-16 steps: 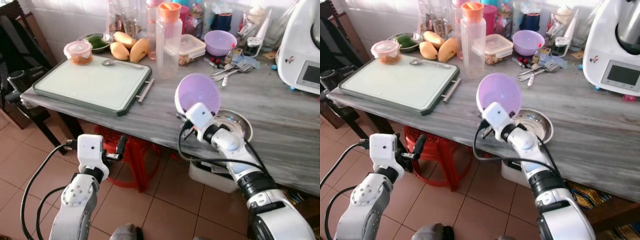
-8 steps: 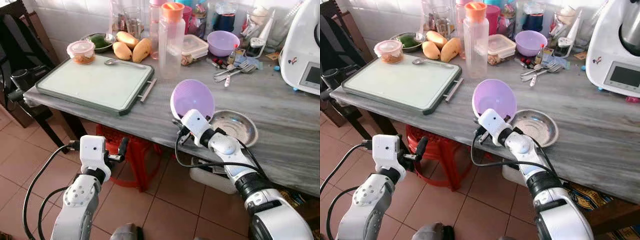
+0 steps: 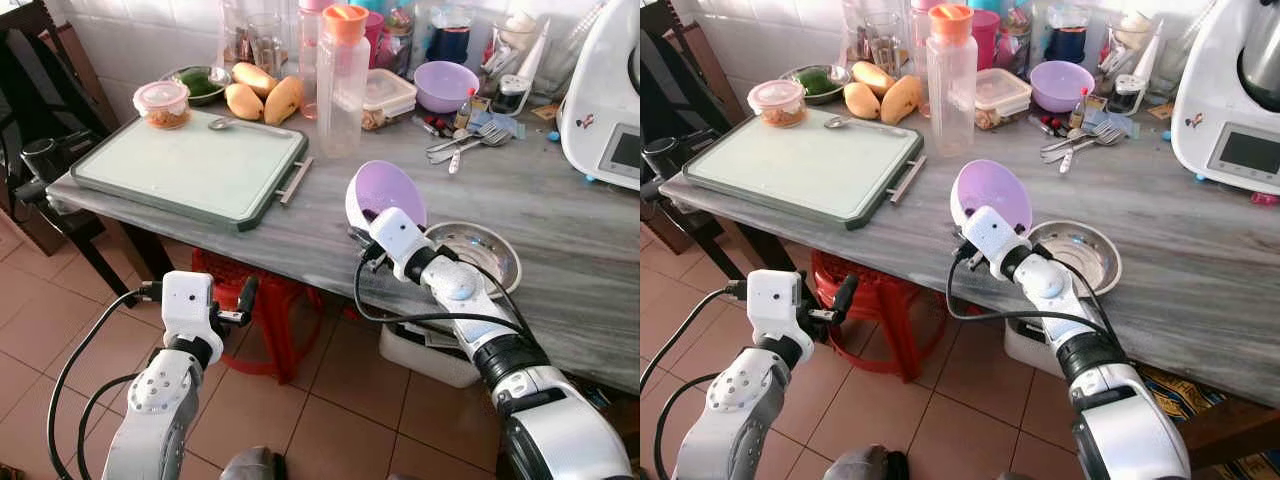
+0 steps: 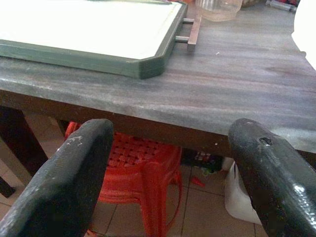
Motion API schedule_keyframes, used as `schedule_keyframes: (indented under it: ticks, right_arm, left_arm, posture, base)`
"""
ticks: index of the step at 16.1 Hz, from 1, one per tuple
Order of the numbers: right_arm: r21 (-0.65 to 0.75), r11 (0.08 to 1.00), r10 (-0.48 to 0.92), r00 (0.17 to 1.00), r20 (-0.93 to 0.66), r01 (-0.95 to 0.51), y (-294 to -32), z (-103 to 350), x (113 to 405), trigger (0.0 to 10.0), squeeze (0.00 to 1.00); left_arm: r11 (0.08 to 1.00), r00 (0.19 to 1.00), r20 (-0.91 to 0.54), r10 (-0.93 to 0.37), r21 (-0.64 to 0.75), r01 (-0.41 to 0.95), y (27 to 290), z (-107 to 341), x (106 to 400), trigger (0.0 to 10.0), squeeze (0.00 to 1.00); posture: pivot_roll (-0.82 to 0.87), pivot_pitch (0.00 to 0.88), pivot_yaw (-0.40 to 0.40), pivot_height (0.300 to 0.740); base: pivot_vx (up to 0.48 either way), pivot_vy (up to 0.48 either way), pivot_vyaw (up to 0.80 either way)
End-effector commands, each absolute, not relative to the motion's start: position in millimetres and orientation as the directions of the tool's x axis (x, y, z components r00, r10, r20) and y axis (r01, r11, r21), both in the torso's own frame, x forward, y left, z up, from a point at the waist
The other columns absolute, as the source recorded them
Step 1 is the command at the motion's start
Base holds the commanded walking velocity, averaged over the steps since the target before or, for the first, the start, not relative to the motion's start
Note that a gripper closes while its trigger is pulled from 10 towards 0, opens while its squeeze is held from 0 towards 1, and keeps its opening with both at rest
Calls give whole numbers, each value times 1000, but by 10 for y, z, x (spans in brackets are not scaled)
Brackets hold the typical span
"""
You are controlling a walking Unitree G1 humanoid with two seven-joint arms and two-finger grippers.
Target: Setting the table
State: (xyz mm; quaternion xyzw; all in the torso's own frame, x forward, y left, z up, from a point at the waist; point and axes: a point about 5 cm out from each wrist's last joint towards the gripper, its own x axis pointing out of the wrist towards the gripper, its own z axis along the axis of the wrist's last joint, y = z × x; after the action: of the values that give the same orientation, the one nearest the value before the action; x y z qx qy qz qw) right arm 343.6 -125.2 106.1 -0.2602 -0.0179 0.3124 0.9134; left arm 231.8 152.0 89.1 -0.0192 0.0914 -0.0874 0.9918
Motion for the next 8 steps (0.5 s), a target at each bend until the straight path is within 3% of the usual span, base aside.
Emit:
schedule_keyframes:
  ticks: [1, 8]
  right_arm:
    - [-511, 671, 573, 813, -104, -538, -1267, 1134, 3479, 10000, 1000]
    - [-531, 689, 554, 831, -54, -494, -1292, 1273, 3550, 10000, 1000]
  left_arm:
    - [985, 967, -186, -174, -42, 169, 1533, 902, 2338, 10000, 0]
    - [984, 960, -217, -178, -25, 177, 1521, 857, 2362, 10000, 0]
  posture:
    - [28, 0, 28, 740]
    - [27, 0, 28, 740]
  base:
    - [0, 0, 0]
    - [0, 0, 0]
